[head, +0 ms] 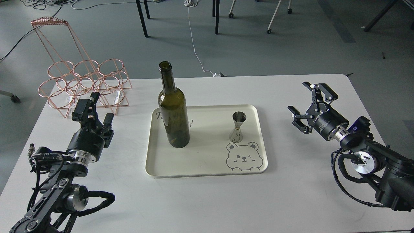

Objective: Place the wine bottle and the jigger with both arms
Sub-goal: 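Move the right gripper inward toward the metal jigger on the tray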

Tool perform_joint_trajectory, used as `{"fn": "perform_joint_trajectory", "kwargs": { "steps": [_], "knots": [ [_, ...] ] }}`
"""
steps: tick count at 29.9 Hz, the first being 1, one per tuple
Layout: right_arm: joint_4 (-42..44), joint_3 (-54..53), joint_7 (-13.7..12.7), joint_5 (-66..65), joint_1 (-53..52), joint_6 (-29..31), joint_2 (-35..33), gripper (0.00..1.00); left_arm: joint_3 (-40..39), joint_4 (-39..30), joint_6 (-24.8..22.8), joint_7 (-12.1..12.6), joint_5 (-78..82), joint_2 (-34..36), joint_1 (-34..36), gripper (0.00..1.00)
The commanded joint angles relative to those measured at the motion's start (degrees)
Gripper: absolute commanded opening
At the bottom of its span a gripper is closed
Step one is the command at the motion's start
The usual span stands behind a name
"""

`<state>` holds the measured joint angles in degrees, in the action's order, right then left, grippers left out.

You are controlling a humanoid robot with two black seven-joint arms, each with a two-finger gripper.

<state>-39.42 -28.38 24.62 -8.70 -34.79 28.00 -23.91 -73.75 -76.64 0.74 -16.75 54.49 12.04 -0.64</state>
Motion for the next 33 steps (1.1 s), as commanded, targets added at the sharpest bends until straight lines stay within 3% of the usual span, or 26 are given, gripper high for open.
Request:
{"fn": "perform_joint_trajectory", "kwargs": {
  "steps": [1, 5, 14, 29, 33],
  "knots": [
    [-0.05, -0.27, 0.95, 0.09, 0.08, 0.0, 0.0, 0.99, 0.54, -0.18, 0.05, -0.03, 0.09, -0.09, -0.86, 0.98],
    [0.3, -0.19, 3.38, 0.0, 0.08, 0.0, 0.0, 0.99, 0.54, -0.18, -0.21, 0.06, 0.0, -0.53, -0.77, 0.98],
    [1.27, -0.1, 3.38, 0.0, -0.01, 0.0, -3.86, 0.99, 0.62, -0.18, -1.44, -1.88, -0.08, -0.44, -0.6, 0.98],
    [0.22, -4.32, 3.38, 1.5, 1.91, 0.0, -4.13, 0.99, 0.54, -0.18, -1.44, -1.88, -0.08, -0.62, -0.59, 0.98],
    [-1.44, -3.26, 3.38, -3.58, 2.54, 0.0, -4.57, 0.99, 0.62, -0.18, -1.44, -1.88, -0.08, -0.62, -0.59, 0.98]
  ]
}}
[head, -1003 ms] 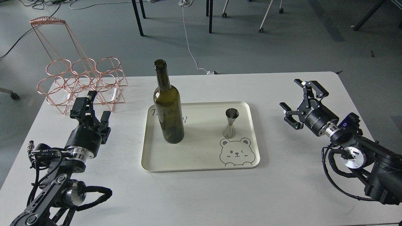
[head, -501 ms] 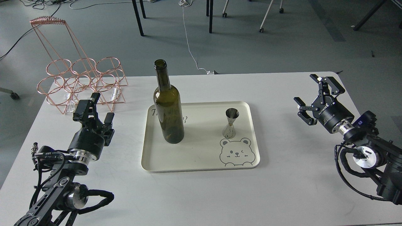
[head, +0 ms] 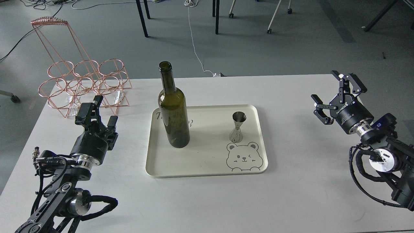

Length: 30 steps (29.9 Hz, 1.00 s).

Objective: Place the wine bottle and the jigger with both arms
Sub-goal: 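Move the right gripper inward toward the metal jigger on the tray, then lower the right gripper onto the metal jigger and close on it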

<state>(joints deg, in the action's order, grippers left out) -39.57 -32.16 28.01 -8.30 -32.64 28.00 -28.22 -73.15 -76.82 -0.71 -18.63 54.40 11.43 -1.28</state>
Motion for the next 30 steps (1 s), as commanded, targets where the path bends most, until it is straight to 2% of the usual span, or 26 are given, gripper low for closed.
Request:
{"fn": "perform_joint_trajectory", "kwargs": {
  "steps": [1, 4, 9, 11, 14, 18, 20, 23, 30],
  "knots": [
    [-1.74, 0.52, -0.01, -6.53, 0.29, 0.0, -0.35, 0.99, 0.03, 0.01, 0.0, 0.0, 0.0, 0.0, 0.05, 0.98],
    [-5.24, -0.62, -0.01, -14.71, 0.47, 0.0, -1.57, 0.99, 0.03, -0.08, 0.0, 0.0, 0.0, -0.09, 0.05, 0.98],
    [-20.69, -0.45, -0.01, -30.24, 2.13, -1.36, -7.89, 0.99, 0.03, -0.43, 0.0, -0.09, 0.0, -0.09, 0.05, 0.98],
    [-27.81, -0.45, -0.01, -39.82, 3.97, -7.67, -10.01, 0.99, 0.03, -0.34, 0.0, 0.0, 0.0, -0.18, 0.05, 0.98],
    [-33.11, -0.19, -0.01, -51.87, 6.53, -18.39, -11.33, 0.99, 0.03, -0.43, 0.0, 0.0, 0.0, -0.18, 0.05, 0.98],
    [-33.73, 0.52, -0.01, -64.98, 8.38, -30.34, -11.51, 0.99, 0.03, -0.43, 0.0, -0.09, 0.0, -0.18, 0.05, 0.98],
    [-33.65, 1.92, -0.01, -69.03, 9.08, -37.63, -11.07, 0.99, 0.03, -0.43, 0.0, -0.09, 0.0, -0.18, 0.05, 0.98],
    [-33.03, 4.2, -0.01, -73.95, 9.26, -45.12, -10.63, 0.99, 0.03, -0.34, 0.0, -0.09, 0.0, -0.18, 0.14, 0.98],
    [-25.4, 4.47, -0.01, -88.81, 9.35, -52.78, -3.17, 0.99, 0.03, -0.43, 0.0, -0.09, 0.0, -0.18, 0.14, 0.98]
  ]
}}
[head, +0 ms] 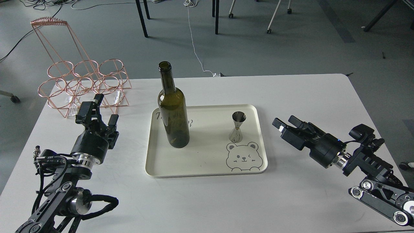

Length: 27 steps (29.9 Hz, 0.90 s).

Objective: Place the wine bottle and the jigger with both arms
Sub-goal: 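Lower the right gripper onto the metal jigger and close on it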

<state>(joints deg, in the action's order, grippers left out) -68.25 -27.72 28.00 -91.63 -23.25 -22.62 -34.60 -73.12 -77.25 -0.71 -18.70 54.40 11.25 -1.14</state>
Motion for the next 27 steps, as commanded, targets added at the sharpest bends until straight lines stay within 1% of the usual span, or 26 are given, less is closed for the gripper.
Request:
{"fn": "perform_joint_trajectory", "kwargs": {
  "steps": [1, 11, 17, 21, 27],
  "knots": [
    [4.35, 0.04, 0.0, -7.05, -0.13, -2.43, 4.35, 0.99, 0.0, -0.01, 0.0, -0.02, 0.0, 0.0, 0.0, 0.98],
    [14.98, 0.04, 0.0, -19.8, -3.9, -2.52, 14.03, 0.98, 0.0, -0.01, 0.0, 0.06, 0.0, 0.09, 0.09, 0.98],
    [18.94, 0.21, 0.0, -22.18, -6.63, -2.52, 15.96, 0.97, -0.09, -0.01, 0.0, -0.02, 0.0, 0.09, 0.09, 0.98],
    [22.02, 1.53, 0.0, -23.5, -8.38, -2.52, 18.07, 0.92, -0.09, -0.01, 0.0, -0.02, 0.0, 0.09, 0.09, 0.98],
    [23.78, 2.23, 0.0, -23.5, -8.92, -2.52, 20.1, 0.82, -0.09, 0.0, 0.0, -0.02, 0.0, 0.18, 0.17, 0.98]
  ]
}}
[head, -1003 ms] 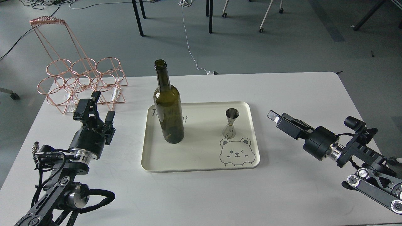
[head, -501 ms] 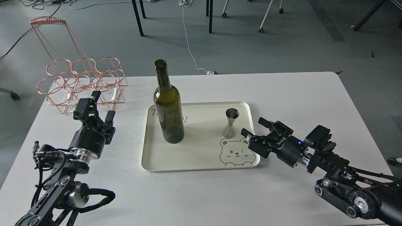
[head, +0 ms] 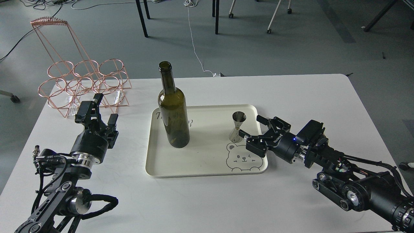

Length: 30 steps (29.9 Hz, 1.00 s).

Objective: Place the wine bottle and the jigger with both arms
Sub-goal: 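Lower the right gripper onto the metal jigger and close on it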

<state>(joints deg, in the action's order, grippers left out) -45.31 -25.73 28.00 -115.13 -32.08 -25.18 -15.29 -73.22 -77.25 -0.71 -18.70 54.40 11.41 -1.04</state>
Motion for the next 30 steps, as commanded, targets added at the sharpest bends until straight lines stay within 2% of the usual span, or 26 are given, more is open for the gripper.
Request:
{"fn": "perform_joint_trajectory", "kwargs": {
  "steps": [1, 6, 15, 17, 20, 22, 26, 30],
  "knots": [
    [1.27, 0.24, 0.0, -0.01, -0.18, -0.04, 0.96, 0.81, 0.01, -0.01, 0.0, -0.02, 0.0, 0.01, 0.07, 0.98],
    [3.56, 0.33, 0.0, -0.01, -1.14, -0.04, 2.46, 0.65, 0.01, 0.08, 0.0, -0.02, -0.09, 0.01, 0.16, 0.98],
    [6.9, 3.05, 0.0, -0.01, -2.9, -0.13, 6.32, 0.63, 0.01, -0.01, 0.0, -0.02, -0.09, 0.01, 0.16, 0.98],
    [7.6, 3.14, 0.0, -0.01, -3.43, -0.21, 6.5, 0.54, 0.01, 0.08, -0.08, -0.02, -0.09, 0.01, 0.16, 0.98],
    [8.48, 3.23, 0.0, -0.01, -3.87, -0.48, 6.59, 0.53, 0.01, 0.08, 0.0, -0.02, -0.09, 0.01, 0.16, 0.98],
    [8.57, 3.49, 0.0, -0.01, -3.96, -0.48, 6.68, 0.48, 0.01, 0.08, -0.08, -0.02, -0.09, 0.01, 0.16, 0.98],
    [8.57, 3.58, 0.0, -0.01, -3.87, -0.65, 6.59, 0.46, 0.01, 0.08, -0.08, -0.02, -0.09, 0.01, 0.16, 0.98],
    [8.57, 3.75, 0.0, -0.01, -3.78, -0.74, 6.59, 0.33, 0.01, 0.08, -0.08, -0.02, -0.09, 0.01, 0.16, 0.98]
  ]
}}
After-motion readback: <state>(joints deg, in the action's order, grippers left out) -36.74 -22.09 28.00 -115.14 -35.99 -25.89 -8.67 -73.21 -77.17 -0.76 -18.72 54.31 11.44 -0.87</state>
